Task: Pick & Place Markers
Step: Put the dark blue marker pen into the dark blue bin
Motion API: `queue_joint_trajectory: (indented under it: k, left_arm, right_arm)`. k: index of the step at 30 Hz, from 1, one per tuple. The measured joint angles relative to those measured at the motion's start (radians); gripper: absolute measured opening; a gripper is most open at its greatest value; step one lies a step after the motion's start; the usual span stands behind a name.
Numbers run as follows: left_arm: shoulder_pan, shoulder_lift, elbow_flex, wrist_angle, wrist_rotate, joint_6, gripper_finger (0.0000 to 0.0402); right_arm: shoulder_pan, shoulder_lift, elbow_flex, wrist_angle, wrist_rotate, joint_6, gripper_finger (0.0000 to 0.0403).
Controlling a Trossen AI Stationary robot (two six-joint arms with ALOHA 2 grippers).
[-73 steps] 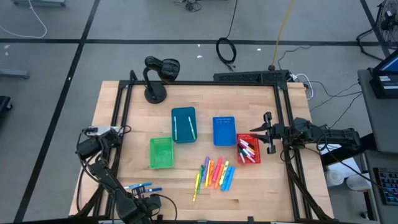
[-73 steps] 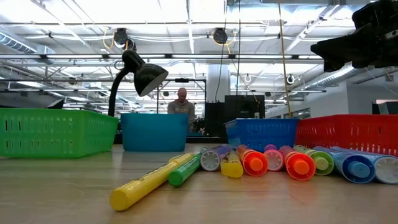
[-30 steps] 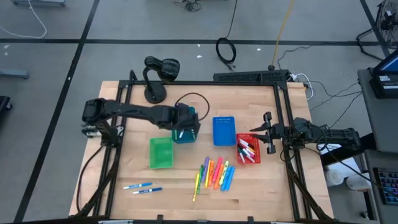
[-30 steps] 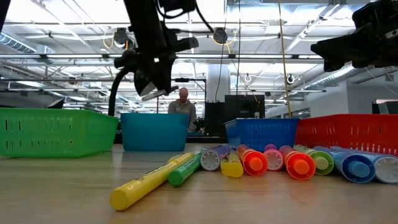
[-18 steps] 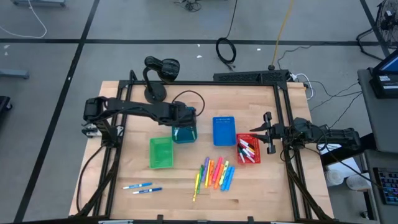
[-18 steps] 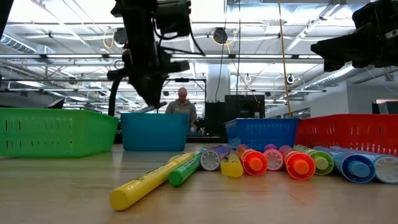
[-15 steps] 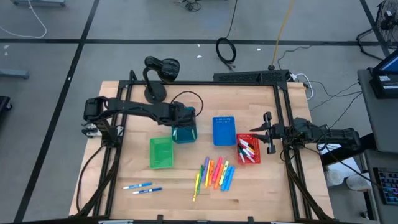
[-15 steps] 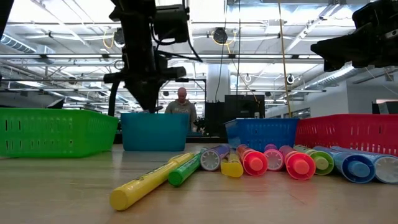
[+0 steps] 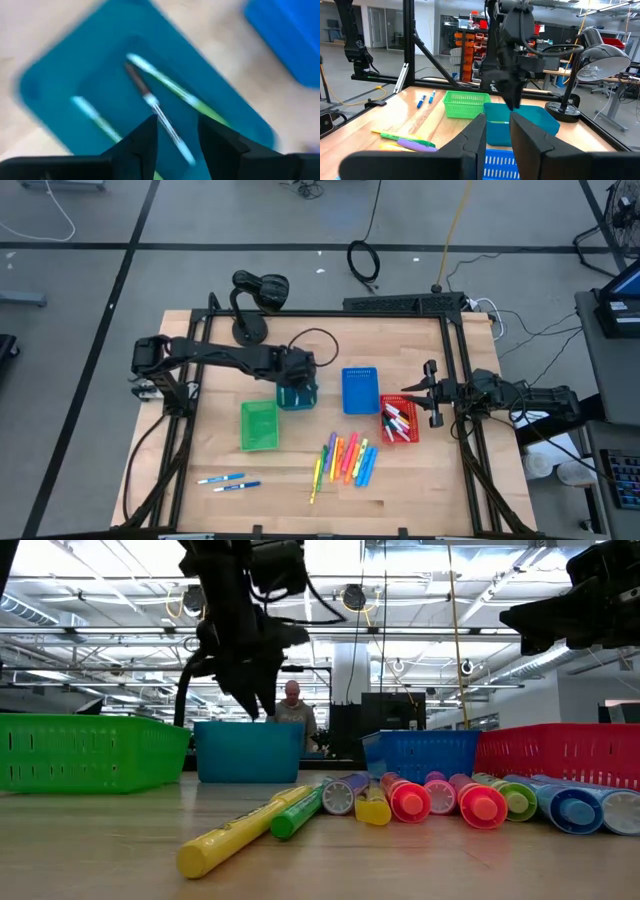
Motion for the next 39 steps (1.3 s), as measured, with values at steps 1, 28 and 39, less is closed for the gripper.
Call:
queue_joint_trajectory:
  k: [1, 28, 39]
  left_arm:
    - [-0.005, -0.012, 0.0, -0.004, 0.05, 0.027, 0.0144]
    - [-0.866, -0.035, 0.001, -0.22, 0.19, -0.647, 0.0145]
    - [-1.006, 0.071, 0.001, -0.21, 0.071, -0.588, 0.0145]
  right_arm:
    - [0.0, 0.0, 0.0, 0.0, 0.0, 0.0, 0.0071]
    - [0.0, 0.0, 0.0, 0.0, 0.001, 0.0, 0.0071]
    - [0.0, 0.0, 0.0, 0.0, 0.0, 0.0, 0.0071]
